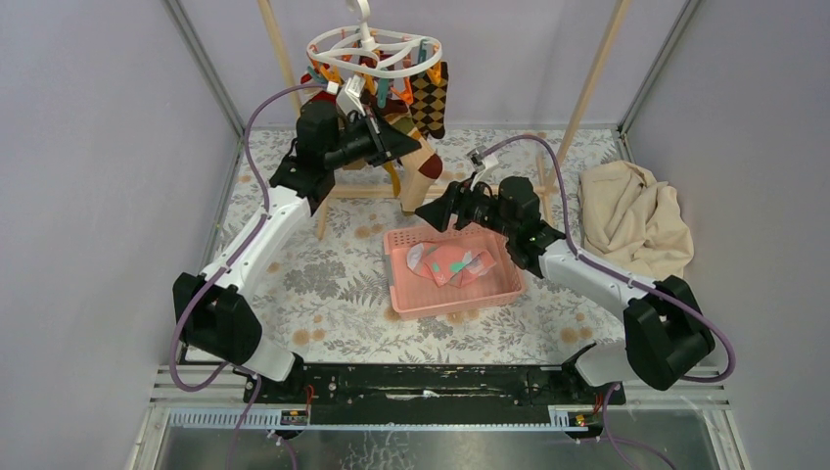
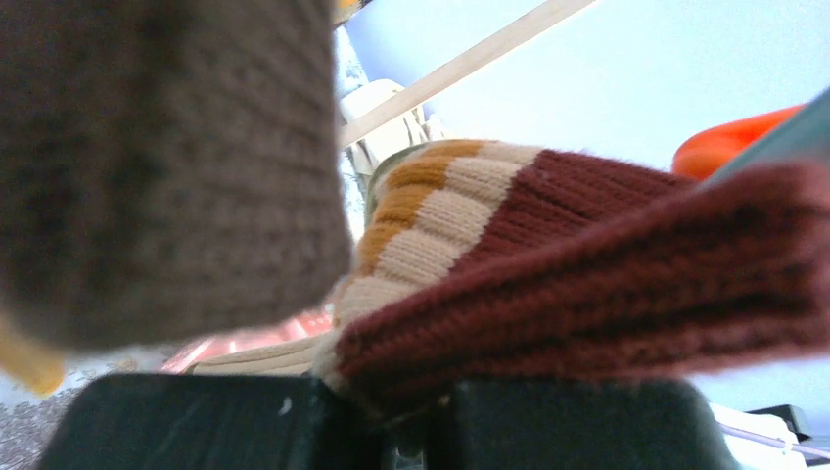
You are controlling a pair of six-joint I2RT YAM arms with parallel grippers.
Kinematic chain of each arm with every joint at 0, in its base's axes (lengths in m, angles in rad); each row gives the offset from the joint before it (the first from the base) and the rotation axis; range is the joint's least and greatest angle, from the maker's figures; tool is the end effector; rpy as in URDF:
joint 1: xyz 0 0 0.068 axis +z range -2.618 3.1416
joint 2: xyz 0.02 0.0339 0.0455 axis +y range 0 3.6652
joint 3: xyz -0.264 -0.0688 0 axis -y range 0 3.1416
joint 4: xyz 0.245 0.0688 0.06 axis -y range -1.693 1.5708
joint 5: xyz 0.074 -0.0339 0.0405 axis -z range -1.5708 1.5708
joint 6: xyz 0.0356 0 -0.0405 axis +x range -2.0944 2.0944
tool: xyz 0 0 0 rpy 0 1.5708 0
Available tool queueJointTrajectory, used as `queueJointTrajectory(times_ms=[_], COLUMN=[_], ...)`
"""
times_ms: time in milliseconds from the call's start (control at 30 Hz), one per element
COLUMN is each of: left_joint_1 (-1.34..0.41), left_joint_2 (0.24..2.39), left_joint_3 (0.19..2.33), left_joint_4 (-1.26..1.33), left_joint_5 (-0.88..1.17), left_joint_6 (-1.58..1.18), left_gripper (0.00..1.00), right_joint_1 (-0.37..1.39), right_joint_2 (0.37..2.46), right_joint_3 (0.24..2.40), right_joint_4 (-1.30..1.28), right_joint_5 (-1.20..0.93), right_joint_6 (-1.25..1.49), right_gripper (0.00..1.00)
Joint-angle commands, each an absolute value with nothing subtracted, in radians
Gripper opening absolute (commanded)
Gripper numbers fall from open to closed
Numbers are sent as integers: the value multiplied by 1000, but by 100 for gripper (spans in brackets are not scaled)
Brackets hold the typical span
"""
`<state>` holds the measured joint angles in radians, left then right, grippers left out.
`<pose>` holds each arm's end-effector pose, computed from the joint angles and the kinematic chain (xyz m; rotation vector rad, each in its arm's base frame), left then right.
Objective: Remove the socks clipped to the hanger
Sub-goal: Remove the sock from the hanger.
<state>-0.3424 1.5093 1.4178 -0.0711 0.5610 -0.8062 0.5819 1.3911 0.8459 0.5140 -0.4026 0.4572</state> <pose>0.3290 -0.1374 0.3975 0.0153 1.9007 -1.2984 0.2598 0.1876 0.2942 -0.4380 1.6622 1.1102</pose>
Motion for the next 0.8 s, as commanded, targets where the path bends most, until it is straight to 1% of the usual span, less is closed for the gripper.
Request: queueJointTrajectory(times_ms=[0, 133, 400, 767], left_joint_1=[-318, -310, -308, -303], left_joint_2=[1479, 1490, 1493, 1457], left_joint_3=[1387, 1356, 1347, 1324], left_joint_4=[115, 211, 267, 270], left_joint_5=[684, 739, 773, 778], left_joint_6=[-921, -1002, -1057, -1072], left_gripper=[12, 12, 12, 12], right_joint_1=[580, 580, 580, 579], right_joint_2=[1409, 1437, 1493, 1471], right_joint_3=[905, 928, 955, 936], right_joint_4=[630, 649, 731, 738], right_joint_5=[-422, -430, -463, -314], right_joint_6=[412, 412, 443, 420], right_gripper=[76, 77, 77, 75])
